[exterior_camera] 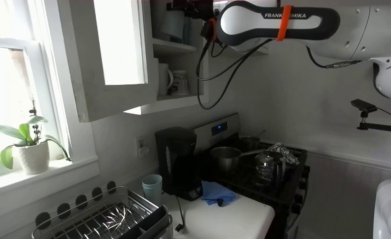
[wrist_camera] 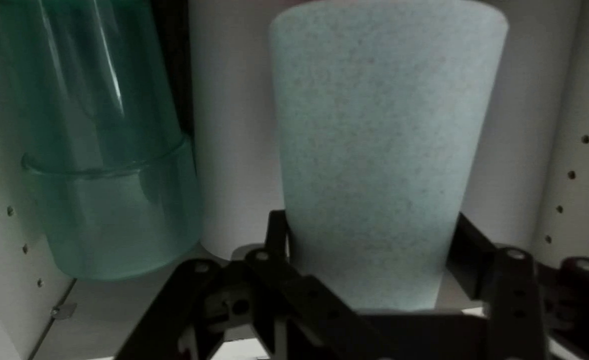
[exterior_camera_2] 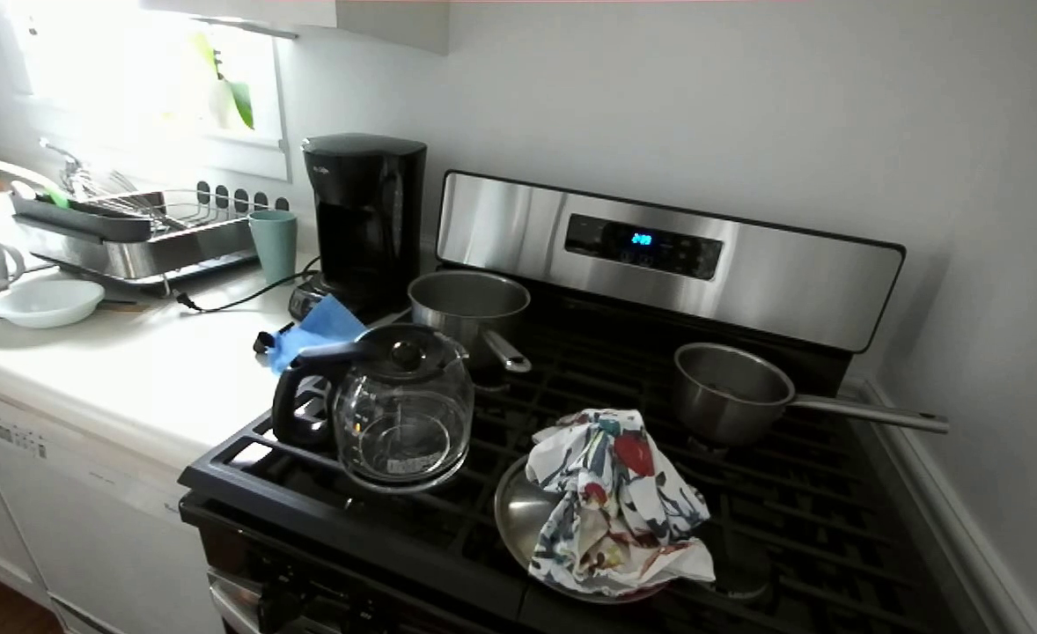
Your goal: Pick up the blue cup from the bottom shelf and move it to the second shelf from the bottom in the top open cabinet
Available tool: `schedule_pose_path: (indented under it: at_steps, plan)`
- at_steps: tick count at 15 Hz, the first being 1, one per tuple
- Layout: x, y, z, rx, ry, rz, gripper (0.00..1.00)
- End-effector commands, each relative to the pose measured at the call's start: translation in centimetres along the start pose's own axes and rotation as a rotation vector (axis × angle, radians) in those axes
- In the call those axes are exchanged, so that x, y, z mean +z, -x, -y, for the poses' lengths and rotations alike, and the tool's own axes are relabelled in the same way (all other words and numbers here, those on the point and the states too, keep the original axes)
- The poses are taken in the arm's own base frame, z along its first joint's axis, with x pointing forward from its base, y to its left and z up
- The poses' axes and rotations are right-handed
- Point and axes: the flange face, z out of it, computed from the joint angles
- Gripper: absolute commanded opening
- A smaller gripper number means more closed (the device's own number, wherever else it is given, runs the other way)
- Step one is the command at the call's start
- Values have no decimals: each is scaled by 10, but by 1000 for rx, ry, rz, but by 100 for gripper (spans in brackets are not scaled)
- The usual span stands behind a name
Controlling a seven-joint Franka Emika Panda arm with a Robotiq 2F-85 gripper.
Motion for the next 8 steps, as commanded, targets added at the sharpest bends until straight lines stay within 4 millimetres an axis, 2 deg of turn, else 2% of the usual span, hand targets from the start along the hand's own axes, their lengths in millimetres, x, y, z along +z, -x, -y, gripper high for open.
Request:
schedule_pose_path:
  at_steps: [1,8]
  plan:
    - [15,-8,-2,14,8,-56,51]
    - [37,7,9,10,-11,-49,51]
